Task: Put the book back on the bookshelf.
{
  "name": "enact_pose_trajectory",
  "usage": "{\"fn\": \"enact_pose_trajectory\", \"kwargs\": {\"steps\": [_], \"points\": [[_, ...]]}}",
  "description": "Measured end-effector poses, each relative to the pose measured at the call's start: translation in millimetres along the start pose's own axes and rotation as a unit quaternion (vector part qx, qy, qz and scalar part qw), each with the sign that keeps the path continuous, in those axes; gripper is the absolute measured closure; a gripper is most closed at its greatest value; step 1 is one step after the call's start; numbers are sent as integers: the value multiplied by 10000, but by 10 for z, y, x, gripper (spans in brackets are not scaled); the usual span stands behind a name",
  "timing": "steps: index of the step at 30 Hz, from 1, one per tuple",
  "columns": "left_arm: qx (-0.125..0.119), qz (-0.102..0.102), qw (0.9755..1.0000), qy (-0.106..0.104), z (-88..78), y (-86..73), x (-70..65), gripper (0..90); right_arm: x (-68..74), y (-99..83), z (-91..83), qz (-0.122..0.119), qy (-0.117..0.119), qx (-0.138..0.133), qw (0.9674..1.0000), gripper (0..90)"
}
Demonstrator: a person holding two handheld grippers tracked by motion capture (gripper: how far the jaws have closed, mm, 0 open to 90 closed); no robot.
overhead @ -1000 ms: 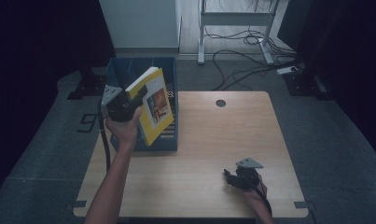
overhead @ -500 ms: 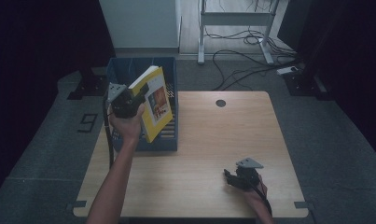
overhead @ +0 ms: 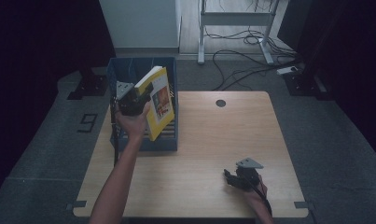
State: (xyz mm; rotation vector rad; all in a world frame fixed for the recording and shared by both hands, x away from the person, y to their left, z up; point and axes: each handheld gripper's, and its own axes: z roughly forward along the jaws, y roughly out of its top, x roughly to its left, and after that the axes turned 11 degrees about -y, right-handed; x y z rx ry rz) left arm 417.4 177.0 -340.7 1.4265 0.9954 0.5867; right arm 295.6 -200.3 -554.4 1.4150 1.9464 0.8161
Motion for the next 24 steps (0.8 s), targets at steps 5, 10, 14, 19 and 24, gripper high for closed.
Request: {"fn": "enact_pose_trajectory", "kwargs": {"steps": [5,10,14,19,24], "points": [[20,-36,10000,36,46,-17,20,751,-2,-1,-1,11,8,0,10000,323],[61,-111,9999,69,123,-32,29,751,-3,-2,-1,7,10,-3,10000,323],[87,-92,9999,109,196,-52,23,751,-3,-4,-4,19,9,-3,10000,323],[107,-55,9998,186,267,-91,37,751,-7,-5,-4,29,18,-7,10000,323],[147,14,9996,252,313,-136,54,751,-3,-5,-4,16,9,-3,10000,323]]}}
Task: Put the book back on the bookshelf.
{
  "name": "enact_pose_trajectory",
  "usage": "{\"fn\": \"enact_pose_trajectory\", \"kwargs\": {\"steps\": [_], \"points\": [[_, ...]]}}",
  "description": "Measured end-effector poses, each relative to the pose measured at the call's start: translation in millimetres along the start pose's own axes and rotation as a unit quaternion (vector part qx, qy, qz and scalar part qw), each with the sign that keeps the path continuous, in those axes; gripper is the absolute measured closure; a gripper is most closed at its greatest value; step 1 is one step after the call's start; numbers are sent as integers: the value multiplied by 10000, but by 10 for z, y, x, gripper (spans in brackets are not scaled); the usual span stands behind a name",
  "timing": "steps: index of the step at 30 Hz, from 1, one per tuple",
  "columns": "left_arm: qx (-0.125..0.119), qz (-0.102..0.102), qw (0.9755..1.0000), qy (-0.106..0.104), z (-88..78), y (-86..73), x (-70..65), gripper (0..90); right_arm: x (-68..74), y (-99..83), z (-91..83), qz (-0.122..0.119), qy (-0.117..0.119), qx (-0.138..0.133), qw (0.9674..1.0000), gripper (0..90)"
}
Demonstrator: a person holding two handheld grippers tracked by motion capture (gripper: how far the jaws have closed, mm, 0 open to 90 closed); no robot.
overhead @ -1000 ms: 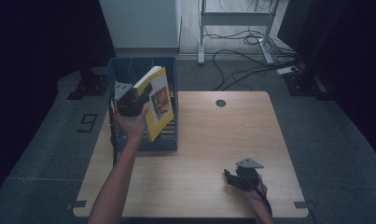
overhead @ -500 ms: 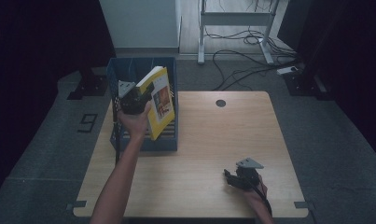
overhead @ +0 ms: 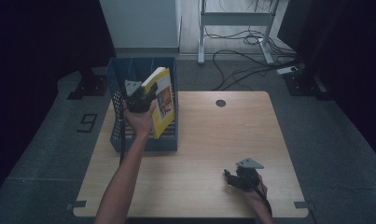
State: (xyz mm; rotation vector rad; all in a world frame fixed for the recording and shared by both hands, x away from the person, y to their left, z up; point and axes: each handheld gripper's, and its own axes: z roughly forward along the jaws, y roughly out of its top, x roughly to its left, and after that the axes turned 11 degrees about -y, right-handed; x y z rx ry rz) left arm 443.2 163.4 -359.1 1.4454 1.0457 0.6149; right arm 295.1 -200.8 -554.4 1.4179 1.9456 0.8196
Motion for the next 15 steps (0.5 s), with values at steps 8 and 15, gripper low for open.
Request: {"fn": "enact_pose_trajectory", "kwargs": {"steps": [8,15], "points": [[-35,-54,10000,56,51,-68,65,752,2,-1,-3,-3,-4,6,10000,322],[-44,-36,9999,145,80,-94,81,751,5,-1,-3,-9,-16,7,10000,322]]}}
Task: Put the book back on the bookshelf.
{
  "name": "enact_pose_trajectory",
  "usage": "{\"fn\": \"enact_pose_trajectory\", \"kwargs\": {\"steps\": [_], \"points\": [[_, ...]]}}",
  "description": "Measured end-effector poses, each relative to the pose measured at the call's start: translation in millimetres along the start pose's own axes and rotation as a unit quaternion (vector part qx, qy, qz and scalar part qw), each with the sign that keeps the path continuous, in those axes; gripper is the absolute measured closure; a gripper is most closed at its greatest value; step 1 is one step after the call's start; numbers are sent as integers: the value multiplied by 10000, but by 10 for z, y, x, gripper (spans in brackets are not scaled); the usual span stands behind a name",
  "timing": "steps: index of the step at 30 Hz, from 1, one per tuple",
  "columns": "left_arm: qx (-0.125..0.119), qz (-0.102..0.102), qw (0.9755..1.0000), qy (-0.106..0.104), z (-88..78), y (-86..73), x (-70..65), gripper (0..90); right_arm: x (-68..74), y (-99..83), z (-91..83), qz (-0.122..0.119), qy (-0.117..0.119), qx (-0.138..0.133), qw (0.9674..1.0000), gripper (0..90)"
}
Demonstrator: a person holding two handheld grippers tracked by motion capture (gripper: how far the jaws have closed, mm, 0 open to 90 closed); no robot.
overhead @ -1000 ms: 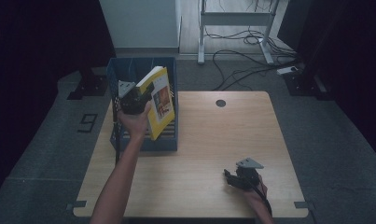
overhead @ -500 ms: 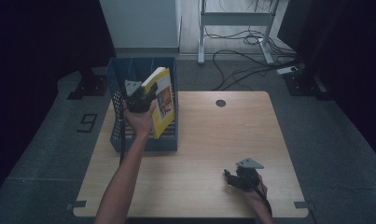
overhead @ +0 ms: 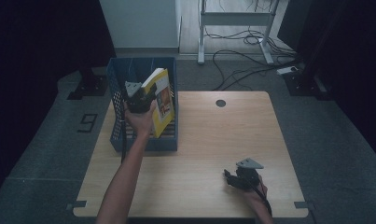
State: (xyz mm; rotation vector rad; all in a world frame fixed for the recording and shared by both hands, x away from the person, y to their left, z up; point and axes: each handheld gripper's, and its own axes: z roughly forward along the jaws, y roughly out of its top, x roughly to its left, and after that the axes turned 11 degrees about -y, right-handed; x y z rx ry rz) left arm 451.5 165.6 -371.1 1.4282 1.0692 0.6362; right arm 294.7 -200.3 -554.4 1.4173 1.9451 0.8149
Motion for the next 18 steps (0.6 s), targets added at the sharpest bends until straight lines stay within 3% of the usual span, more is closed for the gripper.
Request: {"fn": "enact_pose_trajectory", "kwargs": {"steps": [8,15,18], "points": [[131,14,9999,51,94,-94,-11,751,0,-1,-1,1,-3,1,10000,322],[18,18,9999,103,138,-101,-21,751,-1,-7,-6,-2,-4,-8,10000,321],[86,-1,9999,119,174,-139,-17,751,-1,-7,-7,2,2,-3,10000,320]]}}
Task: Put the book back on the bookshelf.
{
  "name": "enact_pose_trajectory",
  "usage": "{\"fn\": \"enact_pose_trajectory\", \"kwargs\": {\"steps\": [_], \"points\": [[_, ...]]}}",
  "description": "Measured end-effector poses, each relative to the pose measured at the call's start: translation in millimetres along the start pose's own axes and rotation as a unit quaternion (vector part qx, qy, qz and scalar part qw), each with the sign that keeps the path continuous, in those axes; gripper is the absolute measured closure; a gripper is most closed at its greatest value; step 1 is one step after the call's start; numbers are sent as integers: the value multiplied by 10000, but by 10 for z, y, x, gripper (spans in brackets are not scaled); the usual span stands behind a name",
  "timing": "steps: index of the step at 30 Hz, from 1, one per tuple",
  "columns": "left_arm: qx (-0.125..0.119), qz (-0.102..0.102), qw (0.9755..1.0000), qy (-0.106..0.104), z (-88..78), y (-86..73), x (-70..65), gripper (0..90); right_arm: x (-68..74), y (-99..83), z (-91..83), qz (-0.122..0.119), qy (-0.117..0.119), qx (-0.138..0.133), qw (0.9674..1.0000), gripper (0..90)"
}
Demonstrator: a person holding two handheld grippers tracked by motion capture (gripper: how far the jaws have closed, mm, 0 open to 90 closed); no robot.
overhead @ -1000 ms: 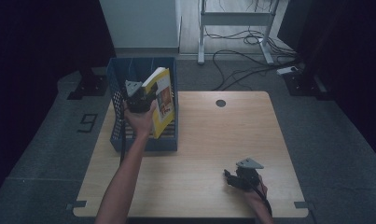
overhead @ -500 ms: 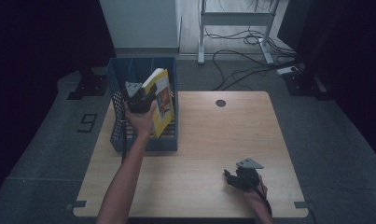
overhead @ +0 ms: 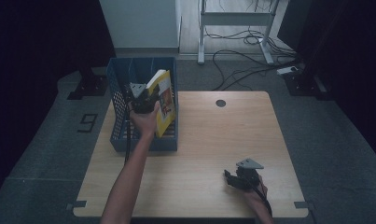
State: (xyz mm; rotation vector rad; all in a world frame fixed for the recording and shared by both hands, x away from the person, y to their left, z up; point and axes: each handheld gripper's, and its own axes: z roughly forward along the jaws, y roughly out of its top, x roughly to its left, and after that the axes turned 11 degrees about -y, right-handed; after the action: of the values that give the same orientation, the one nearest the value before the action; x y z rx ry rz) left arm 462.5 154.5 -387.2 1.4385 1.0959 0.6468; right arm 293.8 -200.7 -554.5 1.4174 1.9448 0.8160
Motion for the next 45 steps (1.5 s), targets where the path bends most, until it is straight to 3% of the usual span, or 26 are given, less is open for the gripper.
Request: {"fn": "enact_pose_trajectory", "kwargs": {"steps": [4,13,35,45], "points": [[57,44,10000,37,54,-67,-2,751,0,0,0,2,-3,0,10000,321],[58,-105,9999,67,102,-246,27,748,0,0,0,2,-1,4,10000,321],[195,-114,9991,-352,-195,-372,28,721,3,-2,-3,-11,-12,4,10000,320],[210,-87,9987,-450,-310,-457,0,710,5,-3,-6,-6,-14,15,10000,319]]}}
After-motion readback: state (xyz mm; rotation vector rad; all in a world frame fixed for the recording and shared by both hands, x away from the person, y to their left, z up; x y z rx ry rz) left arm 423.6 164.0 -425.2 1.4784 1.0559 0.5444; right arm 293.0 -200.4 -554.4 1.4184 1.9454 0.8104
